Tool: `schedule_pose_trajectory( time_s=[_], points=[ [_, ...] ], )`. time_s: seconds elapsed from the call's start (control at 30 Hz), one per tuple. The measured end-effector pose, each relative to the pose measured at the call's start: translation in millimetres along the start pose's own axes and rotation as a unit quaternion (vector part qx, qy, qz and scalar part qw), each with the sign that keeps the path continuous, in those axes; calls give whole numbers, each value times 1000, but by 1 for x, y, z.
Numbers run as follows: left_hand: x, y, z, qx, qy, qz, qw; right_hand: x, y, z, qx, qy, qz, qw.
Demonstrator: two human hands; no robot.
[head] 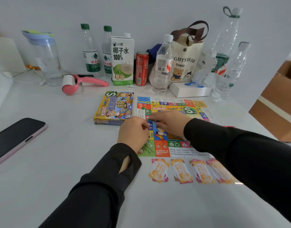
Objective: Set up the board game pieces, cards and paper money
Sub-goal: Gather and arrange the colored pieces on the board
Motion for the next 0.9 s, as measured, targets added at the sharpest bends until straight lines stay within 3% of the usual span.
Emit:
schedule_pose_trajectory(
  time_s=[0.3,0.5,0.9],
  points=[
    [-1,-1,-3,-7,3,0,1000,-10,-42,-10,13,11,12,1000],
    [6,0,-7,-27,-43,-51,997,-3,-27,-21,-60,26,45,997],
    [15,4,-10,-59,-62,-100,991,12,54,5,32,68,56,996]
  ],
)
Point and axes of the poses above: each hand's wrist, its own y-axis towards the middle knuckle, its own z-axis out of the palm, x = y × z, the point moved 7 cm from there along y, towards the middle knuckle, and after that the axes turned 9 degrees about -x, right-handed, at the moved point
